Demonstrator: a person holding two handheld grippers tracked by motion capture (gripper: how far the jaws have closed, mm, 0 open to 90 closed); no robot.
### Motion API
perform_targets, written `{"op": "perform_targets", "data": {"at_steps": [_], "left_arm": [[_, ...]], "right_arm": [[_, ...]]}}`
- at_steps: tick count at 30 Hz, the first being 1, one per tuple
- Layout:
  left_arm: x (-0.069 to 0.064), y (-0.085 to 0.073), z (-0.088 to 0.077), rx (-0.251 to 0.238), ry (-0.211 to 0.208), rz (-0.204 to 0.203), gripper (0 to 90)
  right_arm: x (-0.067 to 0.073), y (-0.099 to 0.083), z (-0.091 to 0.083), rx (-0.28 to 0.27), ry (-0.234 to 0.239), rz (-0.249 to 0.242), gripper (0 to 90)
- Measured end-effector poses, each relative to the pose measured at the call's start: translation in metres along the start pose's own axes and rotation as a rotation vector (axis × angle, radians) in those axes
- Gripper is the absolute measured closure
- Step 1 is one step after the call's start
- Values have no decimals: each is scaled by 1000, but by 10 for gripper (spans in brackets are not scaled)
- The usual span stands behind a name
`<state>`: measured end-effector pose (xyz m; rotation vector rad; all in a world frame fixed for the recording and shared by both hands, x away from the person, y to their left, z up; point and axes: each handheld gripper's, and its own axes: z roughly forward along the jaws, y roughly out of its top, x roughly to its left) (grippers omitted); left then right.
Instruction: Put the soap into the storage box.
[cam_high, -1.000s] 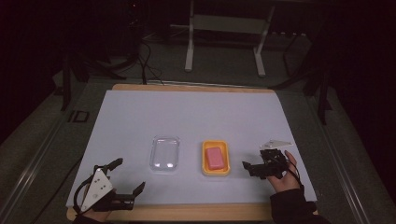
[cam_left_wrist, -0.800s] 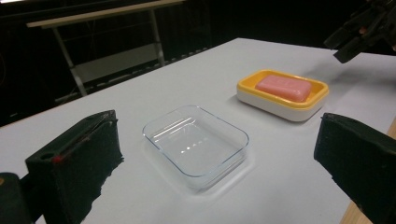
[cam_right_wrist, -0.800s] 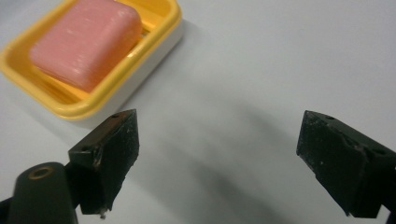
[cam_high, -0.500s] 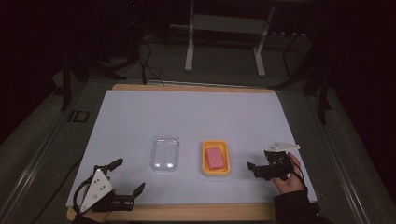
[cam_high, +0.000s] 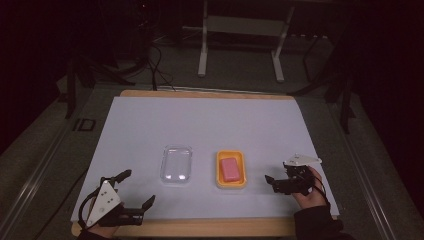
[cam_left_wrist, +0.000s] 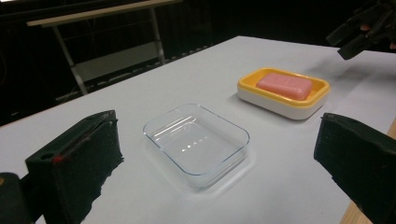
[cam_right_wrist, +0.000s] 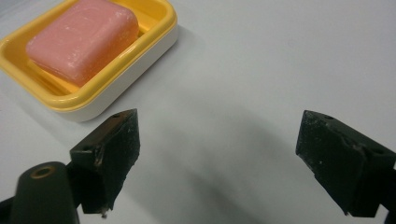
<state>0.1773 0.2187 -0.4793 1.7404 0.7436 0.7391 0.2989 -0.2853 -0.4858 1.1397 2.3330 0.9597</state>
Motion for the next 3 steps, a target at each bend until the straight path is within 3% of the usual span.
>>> {"op": "perform_targets", "data": {"at_steps": [3], "left_arm": [[0, 0, 0, -1, 0, 1, 10]], "right_arm": [[1, 0, 0, -3, -11, -21, 137]]}}
